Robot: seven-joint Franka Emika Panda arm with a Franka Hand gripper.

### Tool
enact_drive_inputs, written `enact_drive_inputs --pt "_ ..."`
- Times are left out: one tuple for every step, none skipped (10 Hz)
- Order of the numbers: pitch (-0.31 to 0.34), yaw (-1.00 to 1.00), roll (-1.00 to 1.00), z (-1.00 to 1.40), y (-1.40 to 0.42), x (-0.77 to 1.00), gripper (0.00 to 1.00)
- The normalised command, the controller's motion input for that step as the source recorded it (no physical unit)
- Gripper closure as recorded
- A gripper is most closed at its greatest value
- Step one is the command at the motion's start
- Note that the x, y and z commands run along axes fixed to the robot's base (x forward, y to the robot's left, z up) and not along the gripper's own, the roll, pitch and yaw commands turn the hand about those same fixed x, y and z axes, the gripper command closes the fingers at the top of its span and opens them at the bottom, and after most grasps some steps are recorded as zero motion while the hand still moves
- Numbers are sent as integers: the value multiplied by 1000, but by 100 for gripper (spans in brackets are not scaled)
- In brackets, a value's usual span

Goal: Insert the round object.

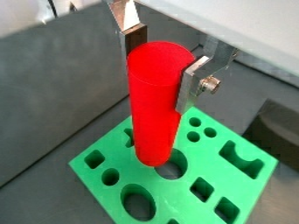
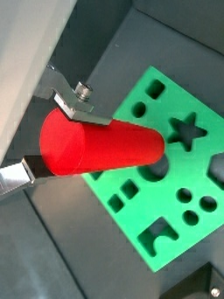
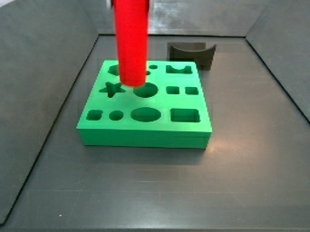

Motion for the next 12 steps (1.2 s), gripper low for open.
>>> enact_drive_inputs --pt "-21 -46 -217 -446 123 160 100" --pt "0 -94 -231 -291 140 334 100" --pt "3 -80 -173 -194 223 314 100" --pt "24 -69 -53 -254 274 234 100" --pt "36 -34 0 -389 194 283 100" --pt "0 -83 -43 -414 6 229 100" --pt "-73 -154 -169 -389 0 57 100" --pt "-100 -86 -199 -346 0 0 100" --pt "-106 0 -164 -311 0 0 100" --pt "-147 0 -104 -320 0 -6 100" --pt "-161 0 -150 -309 -29 0 100" --pt "-157 31 -170 -343 -123 0 100"
